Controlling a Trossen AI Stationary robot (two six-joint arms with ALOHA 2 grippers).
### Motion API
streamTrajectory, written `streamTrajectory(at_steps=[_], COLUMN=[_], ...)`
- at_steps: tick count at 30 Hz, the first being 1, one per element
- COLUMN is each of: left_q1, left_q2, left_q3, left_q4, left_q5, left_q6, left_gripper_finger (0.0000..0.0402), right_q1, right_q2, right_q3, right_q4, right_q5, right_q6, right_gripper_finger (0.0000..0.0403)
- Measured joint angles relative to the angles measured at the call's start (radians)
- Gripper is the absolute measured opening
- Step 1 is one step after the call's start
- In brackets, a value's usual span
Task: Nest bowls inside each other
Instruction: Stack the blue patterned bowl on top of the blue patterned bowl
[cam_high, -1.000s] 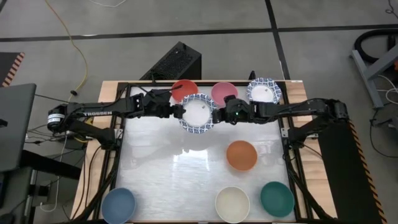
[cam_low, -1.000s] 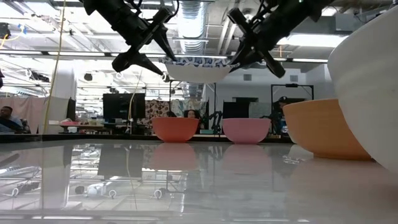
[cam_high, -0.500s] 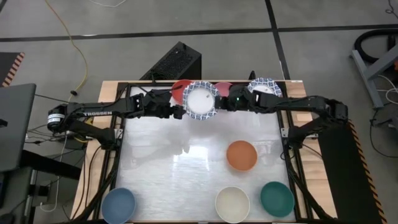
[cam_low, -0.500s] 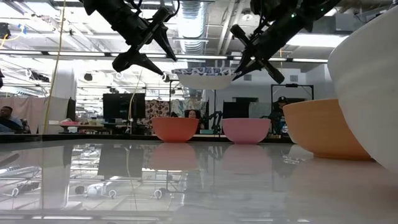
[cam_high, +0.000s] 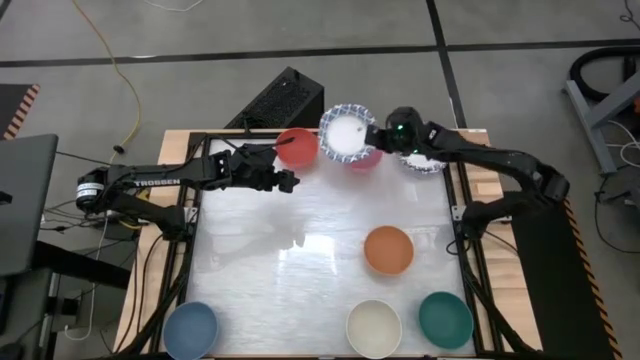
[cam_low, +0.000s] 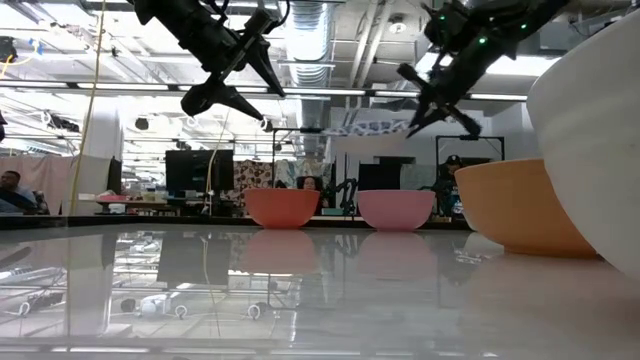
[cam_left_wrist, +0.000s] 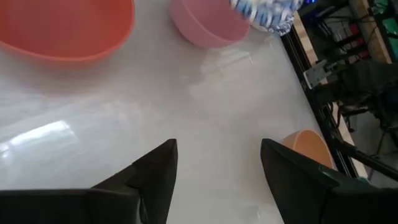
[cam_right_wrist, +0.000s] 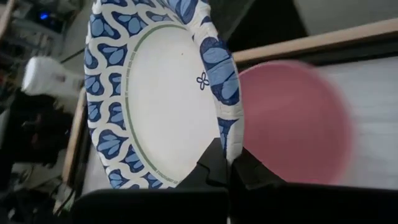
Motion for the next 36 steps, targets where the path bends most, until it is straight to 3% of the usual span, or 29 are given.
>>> streamTrajectory(at_steps=[8,16,25,36], left_q1=[0.0,0.0,0.0,0.0], left_q2=[0.0,0.0,0.0,-0.001], left_q3=[0.0,0.0,0.0,0.0], left_q4=[0.0,0.0,0.0,0.0], left_q5=[0.006,0.005,0.006,0.006], left_q6=[0.0,0.0,0.0,0.0], left_gripper_finger=[0.022,0.0219,0.0219,0.0219], right_q1=[-0.15,-0.248,-0.253,-0.209], right_q2=[-0.171,-0.402,-0.575,-0.606], right_q3=[-0.065,-0.247,-0.386,-0.428], right_q4=[-0.142,-0.182,-0.189,-0.341], right_q5=[0.005,0.078,0.243,0.419], right_q6=[-0.007,0.165,0.383,0.628], right_gripper_finger=[0.0003,0.0004,0.0004,0.0004])
